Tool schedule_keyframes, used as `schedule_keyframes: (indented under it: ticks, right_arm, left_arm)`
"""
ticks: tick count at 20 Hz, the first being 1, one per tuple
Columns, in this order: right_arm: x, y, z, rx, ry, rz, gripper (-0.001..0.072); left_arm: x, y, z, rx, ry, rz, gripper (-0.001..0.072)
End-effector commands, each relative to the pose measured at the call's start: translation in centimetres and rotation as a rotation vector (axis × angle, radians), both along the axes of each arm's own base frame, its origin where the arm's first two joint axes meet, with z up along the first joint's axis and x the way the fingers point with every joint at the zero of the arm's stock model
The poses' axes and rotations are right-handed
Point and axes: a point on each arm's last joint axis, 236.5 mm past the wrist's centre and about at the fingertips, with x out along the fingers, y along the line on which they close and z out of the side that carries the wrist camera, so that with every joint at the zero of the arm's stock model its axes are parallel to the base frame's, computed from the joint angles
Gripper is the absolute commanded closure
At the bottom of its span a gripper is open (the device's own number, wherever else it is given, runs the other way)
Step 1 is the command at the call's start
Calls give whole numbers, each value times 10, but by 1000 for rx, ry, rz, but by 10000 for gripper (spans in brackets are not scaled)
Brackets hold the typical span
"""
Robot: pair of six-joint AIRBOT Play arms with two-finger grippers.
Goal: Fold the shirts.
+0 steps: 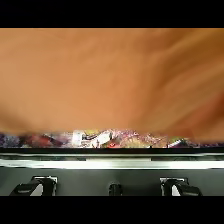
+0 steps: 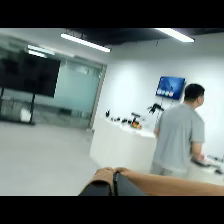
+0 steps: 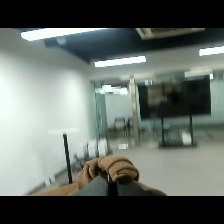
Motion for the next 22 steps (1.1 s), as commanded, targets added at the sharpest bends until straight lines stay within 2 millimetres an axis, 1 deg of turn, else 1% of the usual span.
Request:
schedule_keyframes:
  ticks: [1, 3, 6, 7, 8, 9, 10, 11, 12, 13, 15, 17, 19, 21, 22]
  right_arm:
    - [66, -19, -81, 8, 347, -56, 671]
    - [120, -26, -158, -16, 627, -53, 671]
    - [205, -30, -280, 10, 978, -3, 671]
    - [232, -32, -319, 33, 1055, 9, 671]
    - [262, -35, -361, 78, 1123, 8, 671]
    - [290, -39, -404, 160, 1183, -6, 671]
    - [312, -39, -440, 252, 1222, -9, 671]
    - [334, -33, -469, 344, 1238, 16, 670]
    - [349, -25, -488, 423, 1239, 50, 670]
    - [363, -19, -500, 504, 1227, 78, 670]
    - [382, -14, -514, 617, 1197, 103, 670]
    - [385, -15, -533, 631, 1220, 94, 669]
    - [379, -10, -555, 628, 1291, 104, 669]
    - [370, -4, -570, 625, 1355, 120, 669]
    - [369, -3, -571, 623, 1363, 123, 667]
  left_arm:
    - [57, 11, -74, 26, 225, 35, 678]
    - [104, 16, -140, 16, 399, 33, 677]
    - [180, 29, -256, 5, 632, 54, 677]
    - [203, 35, -295, -13, 699, 69, 677]
    - [228, 41, -337, -22, 767, 87, 678]
    - [248, 46, -378, -34, 831, 102, 678]
    - [266, 50, -421, -46, 907, 112, 678]
    - [279, 51, -458, -58, 972, 115, 678]
    - [288, 51, -486, -76, 1026, 109, 677]
    - [296, 49, -509, -90, 1069, 103, 677]
    - [306, 46, -538, -119, 1120, 92, 677]
    - [309, 44, -557, -138, 1158, 86, 677]
    - [303, 36, -572, -147, 1209, 61, 677]
    - [297, 23, -579, -166, 1249, 22, 677]
    - [295, 18, -578, -180, 1261, 5, 676]
